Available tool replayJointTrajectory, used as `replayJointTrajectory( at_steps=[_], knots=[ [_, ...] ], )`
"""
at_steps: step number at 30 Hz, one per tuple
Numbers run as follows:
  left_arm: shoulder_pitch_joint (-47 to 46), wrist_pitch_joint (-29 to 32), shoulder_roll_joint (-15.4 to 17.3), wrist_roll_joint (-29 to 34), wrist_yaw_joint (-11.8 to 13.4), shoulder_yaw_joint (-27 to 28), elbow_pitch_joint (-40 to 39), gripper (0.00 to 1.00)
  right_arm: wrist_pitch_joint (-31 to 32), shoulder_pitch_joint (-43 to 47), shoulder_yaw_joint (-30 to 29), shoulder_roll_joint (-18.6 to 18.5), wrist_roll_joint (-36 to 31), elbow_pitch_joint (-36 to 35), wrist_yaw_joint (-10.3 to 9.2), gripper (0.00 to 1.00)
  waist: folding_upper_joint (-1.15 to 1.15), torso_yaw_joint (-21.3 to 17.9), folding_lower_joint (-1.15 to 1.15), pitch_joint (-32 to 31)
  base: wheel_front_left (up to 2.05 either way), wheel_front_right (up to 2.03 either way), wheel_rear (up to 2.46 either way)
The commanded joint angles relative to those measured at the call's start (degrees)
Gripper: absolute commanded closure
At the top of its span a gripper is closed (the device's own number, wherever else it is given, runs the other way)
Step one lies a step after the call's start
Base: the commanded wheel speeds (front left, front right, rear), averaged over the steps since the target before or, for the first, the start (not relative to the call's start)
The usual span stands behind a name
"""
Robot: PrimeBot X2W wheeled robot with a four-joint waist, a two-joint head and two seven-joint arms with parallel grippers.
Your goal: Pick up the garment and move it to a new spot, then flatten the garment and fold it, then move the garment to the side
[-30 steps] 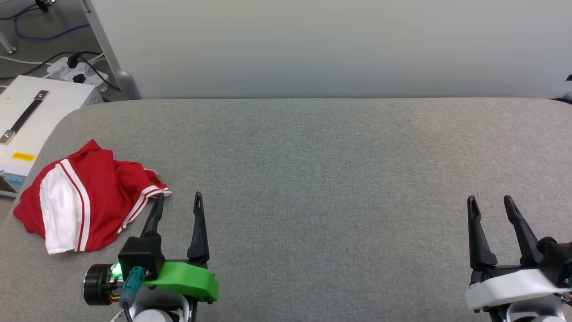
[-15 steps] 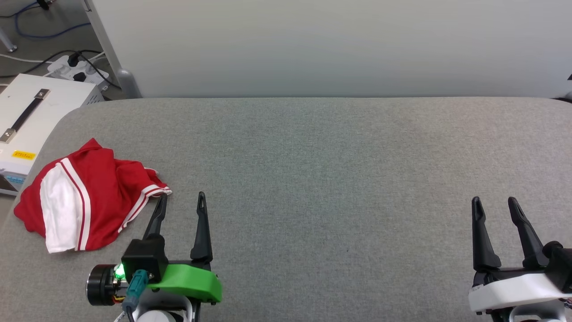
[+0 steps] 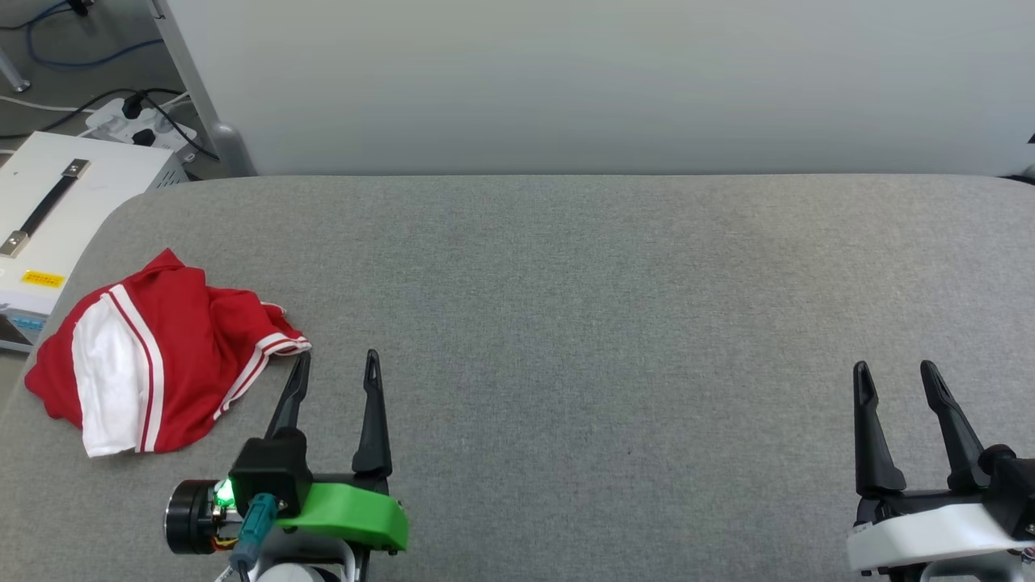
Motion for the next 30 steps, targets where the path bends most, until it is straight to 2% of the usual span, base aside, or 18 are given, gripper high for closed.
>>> replayJointTrajectory(
  at_steps=[1,30],
  knots=[
    [1.18,-0.75,-0.23,-0.35,0.39,-0.18,0.16,0.0,-0.69,1.05,-0.21,0.02,-0.16,-0.18,-0.04,0.0,0.0,0.04,0.0,-0.03,0.0,0.0,0.0],
    [1.57,-1.88,-0.25,-1.0,0.36,-0.34,1.25,0.0,-1.8,1.86,0.13,0.03,-1.46,0.58,-0.04,0.0,0.0,0.48,0.0,0.0,0.0,0.0,0.0]
  ],
)
